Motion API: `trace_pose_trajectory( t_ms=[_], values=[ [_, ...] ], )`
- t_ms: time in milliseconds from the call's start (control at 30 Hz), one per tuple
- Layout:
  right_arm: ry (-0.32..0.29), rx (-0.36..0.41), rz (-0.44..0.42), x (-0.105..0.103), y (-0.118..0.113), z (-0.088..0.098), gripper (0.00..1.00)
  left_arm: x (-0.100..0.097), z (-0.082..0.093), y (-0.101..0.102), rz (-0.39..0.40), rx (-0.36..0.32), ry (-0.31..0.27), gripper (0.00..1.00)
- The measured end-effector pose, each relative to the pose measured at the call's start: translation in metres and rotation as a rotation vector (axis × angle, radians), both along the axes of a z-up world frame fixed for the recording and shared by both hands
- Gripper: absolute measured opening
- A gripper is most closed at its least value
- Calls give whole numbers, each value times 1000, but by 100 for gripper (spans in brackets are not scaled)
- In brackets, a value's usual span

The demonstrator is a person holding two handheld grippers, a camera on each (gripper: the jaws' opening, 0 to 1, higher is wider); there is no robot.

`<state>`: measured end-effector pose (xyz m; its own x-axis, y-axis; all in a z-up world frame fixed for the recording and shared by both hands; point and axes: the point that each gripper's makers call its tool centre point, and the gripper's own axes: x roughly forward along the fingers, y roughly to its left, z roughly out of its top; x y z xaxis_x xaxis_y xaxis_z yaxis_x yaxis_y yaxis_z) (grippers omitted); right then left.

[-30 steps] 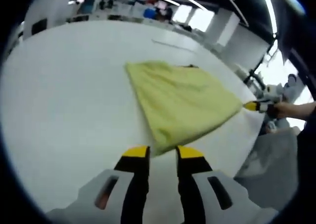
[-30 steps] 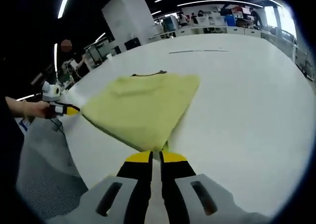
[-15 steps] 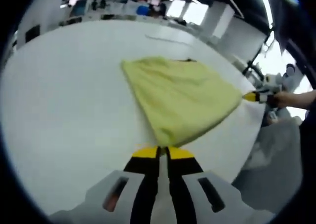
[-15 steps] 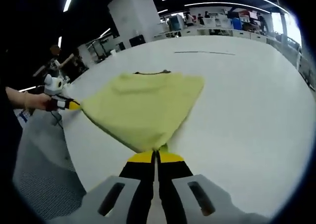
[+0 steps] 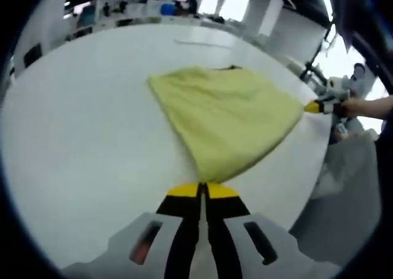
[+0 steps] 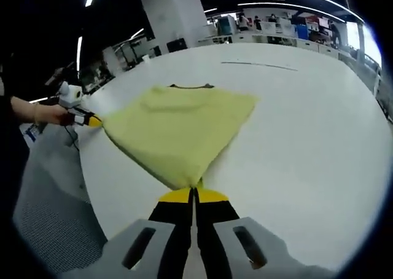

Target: Fold the garment on the visible template until the final outline fits inside the template.

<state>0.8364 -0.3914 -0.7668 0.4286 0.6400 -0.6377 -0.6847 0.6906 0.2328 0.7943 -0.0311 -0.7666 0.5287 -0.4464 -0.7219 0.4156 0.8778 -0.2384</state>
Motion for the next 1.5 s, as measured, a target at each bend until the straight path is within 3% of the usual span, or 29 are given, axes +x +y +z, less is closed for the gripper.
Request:
trace_pose_trajectory(
  t_ms=[533,767,900,1067,1267,1500],
  values=[
    [-6,-7,60,-5,1,1,2,-4,-1,-1,4,-4,10,0],
    [-16,-23,23,-9,-8,5,1,-10,-1,9,82,10,52,0],
    [-32,-31,-14,-11,-17,15,2,-13,12,17,146,-11,37,12],
    [-58,-48,-74,-12,-24,33,24,-17,34,26,208,-16,28,31],
    [-92,-1,-137,-18,-21,69,47,-29,65,29,221,-30,-10,42],
    [-74,45,-148,-42,-14,94,74,-54,85,22,183,-18,-5,79]
  ],
)
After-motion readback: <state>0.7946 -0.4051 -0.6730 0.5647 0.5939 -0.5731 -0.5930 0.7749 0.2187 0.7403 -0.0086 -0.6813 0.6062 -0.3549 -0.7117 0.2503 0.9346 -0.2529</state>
